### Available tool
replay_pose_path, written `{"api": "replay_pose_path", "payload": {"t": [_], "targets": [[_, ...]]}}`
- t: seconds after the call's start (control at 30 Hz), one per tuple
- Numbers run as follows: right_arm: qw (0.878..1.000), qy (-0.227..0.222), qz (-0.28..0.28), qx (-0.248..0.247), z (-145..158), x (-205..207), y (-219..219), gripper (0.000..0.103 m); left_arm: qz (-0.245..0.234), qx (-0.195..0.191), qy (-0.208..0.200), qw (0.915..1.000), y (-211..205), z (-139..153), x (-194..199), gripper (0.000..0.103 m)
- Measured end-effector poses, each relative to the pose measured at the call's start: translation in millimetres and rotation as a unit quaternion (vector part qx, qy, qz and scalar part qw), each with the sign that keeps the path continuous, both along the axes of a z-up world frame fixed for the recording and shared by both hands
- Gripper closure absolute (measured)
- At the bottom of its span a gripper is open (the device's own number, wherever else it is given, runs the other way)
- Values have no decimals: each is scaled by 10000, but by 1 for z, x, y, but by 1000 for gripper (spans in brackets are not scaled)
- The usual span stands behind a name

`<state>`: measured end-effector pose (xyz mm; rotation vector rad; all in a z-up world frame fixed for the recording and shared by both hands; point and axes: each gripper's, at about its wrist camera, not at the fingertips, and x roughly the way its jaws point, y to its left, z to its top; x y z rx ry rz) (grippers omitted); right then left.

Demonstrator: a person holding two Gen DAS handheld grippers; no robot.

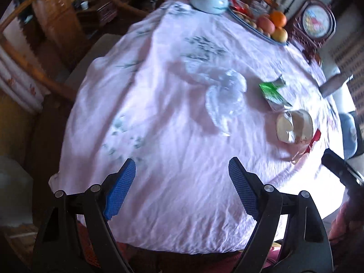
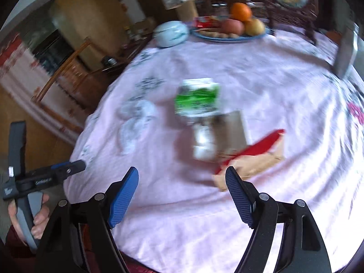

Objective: Collect trash
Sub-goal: 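Close the left gripper around the white bird-print paper cup and lift it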

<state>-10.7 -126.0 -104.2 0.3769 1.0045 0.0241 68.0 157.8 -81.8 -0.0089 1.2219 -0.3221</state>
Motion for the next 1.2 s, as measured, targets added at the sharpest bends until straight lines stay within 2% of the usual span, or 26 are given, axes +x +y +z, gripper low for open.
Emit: {"api": "replay_pose_path", "payload": {"t": [0.17, 0.4, 0.43, 0.5, 0.53, 0.6, 0.67, 0.73, 0.9, 1.2], "targets": [[9999, 7, -170, 6, -9, 7, -36, 25, -53, 111, 77, 9999, -29, -3, -1, 22], [9997, -175, 187, 19, -7, 38, -51, 19, 269, 459, 106, 9985, -33, 0, -13, 22], [9996, -142, 228, 3, -10, 45, -52, 15, 367, 509, 110, 9980, -31, 0, -16, 22], [9995, 147, 288, 13, -23, 59, -51, 15, 565, 574, 163, 9966, -26, 0, -20, 22], [9985, 230, 432, 261, -29, 65, -47, 17, 637, 599, 196, 9960, -23, -1, -22, 22], [9904, 144, 1127, 787, -29, 67, -26, 20, 779, 664, 272, 9944, -20, -3, -26, 22], [9760, -260, 1875, 1080, -13, 59, 2, 24, 863, 712, 306, 9932, -19, -3, -29, 22], [9706, -567, 2022, 1175, 0, 49, 9, 24, 907, 746, 307, 9926, -20, -2, -30, 22], [9766, -719, 1778, 973, 5, 39, -18, 23, 659, 771, 285, 9944, -41, -1, -27, 22], [9895, -690, 647, 1094, -8, 14, -81, 22, -210, 686, -34, 9974, -106, 10, -16, 22]]}}
